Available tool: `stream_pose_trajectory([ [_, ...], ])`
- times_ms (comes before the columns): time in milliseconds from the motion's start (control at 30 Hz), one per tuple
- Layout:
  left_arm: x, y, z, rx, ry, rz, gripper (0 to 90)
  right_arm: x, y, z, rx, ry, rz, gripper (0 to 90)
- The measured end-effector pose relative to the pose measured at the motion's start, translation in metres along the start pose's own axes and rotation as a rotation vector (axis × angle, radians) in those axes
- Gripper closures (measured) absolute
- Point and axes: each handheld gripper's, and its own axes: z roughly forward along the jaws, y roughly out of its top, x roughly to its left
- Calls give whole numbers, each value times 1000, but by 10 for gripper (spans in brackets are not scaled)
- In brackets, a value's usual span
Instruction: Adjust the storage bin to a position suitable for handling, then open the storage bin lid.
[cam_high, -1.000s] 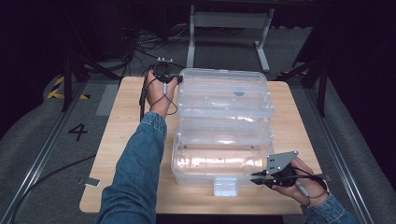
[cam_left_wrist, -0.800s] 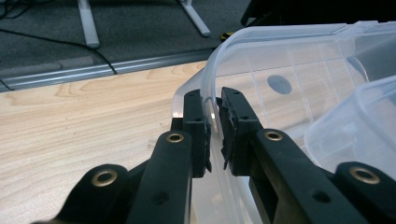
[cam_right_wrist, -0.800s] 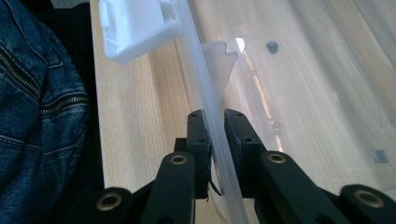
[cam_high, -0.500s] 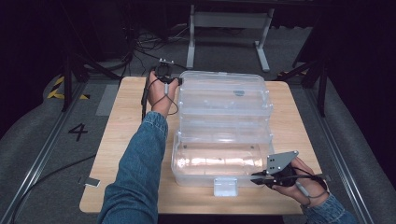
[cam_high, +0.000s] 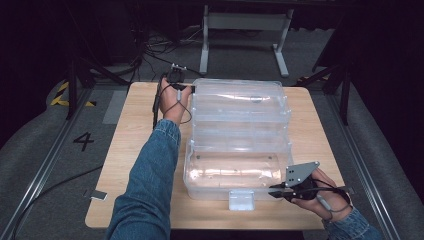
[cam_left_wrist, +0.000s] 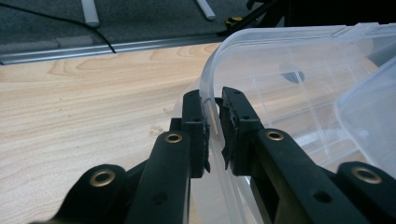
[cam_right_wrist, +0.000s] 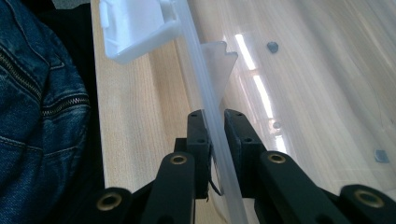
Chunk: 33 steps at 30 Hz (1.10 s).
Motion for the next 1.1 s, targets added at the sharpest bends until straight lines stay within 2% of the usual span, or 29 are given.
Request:
stream_pose_trajectory([
  [467, 4, -2, 5, 20, 3, -30, 795, 0, 0, 0, 0, -1, 0, 811],
  [533, 4, -4, 4, 14, 27, 10, 780, 0, 0, 0, -1, -1, 3, 809],
  [600, 4, -4, 2, 3, 13, 6, 748, 0, 0, 0, -2, 0, 5, 808],
  [700, 2, -3, -8, -48, 28, 18, 637, 0, -1, 0, -5, 2, 13, 787],
  [833, -1, -1, -28, -94, 18, 44, 585, 1, -2, -5, -39, 2, 32, 694],
  [900, -4, 0, -43, -130, 6, 59, 560, 2, -2, -8, -62, 6, 49, 657],
  [933, -4, 0, -43, -130, 6, 59, 554, 1, -2, -11, -74, 6, 52, 651],
  [1100, -16, -6, -77, -173, -32, 110, 525, -3, 0, -20, -114, -2, 71, 624],
])
